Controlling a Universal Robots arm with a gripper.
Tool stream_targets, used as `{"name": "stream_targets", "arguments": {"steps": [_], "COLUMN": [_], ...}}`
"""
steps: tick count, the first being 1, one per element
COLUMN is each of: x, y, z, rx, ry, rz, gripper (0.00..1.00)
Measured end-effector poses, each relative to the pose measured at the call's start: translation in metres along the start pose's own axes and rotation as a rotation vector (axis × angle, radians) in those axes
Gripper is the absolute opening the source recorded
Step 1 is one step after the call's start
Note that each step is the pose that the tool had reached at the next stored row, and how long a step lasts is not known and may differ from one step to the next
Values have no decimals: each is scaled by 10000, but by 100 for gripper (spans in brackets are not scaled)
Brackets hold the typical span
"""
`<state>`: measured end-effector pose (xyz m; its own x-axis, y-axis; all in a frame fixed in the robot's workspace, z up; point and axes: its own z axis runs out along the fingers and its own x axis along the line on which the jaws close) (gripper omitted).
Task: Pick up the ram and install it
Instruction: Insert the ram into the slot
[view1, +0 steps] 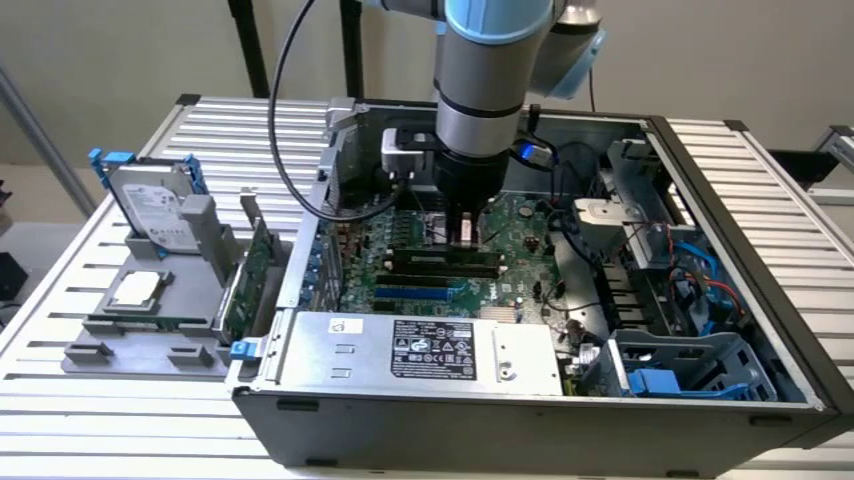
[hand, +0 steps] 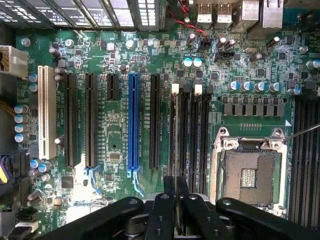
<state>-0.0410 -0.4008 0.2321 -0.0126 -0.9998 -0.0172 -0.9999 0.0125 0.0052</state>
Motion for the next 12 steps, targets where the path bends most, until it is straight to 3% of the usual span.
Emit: {"name": "stream_targets", "arguments": {"steps": [8, 12], "x": [1, 1], "y": [3, 3], "z": [16, 21], "rx": [10, 12], "ry": [79, 83], "rz": [22, 40], "gripper": [0, 0]}}
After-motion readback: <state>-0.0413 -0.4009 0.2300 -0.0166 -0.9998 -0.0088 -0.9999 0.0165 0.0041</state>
